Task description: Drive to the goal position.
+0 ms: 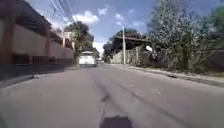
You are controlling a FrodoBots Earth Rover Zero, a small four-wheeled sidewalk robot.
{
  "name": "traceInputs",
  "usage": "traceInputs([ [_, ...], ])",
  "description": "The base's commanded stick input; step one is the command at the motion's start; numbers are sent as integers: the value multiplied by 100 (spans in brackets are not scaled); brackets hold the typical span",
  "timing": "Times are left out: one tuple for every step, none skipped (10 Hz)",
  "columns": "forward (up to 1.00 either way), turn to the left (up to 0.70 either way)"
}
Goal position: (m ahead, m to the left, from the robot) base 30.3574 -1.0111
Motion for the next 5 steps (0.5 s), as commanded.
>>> traceInputs([
  [100,0],
  [100,0],
  [100,0],
  [100,0],
  [100,0],
])
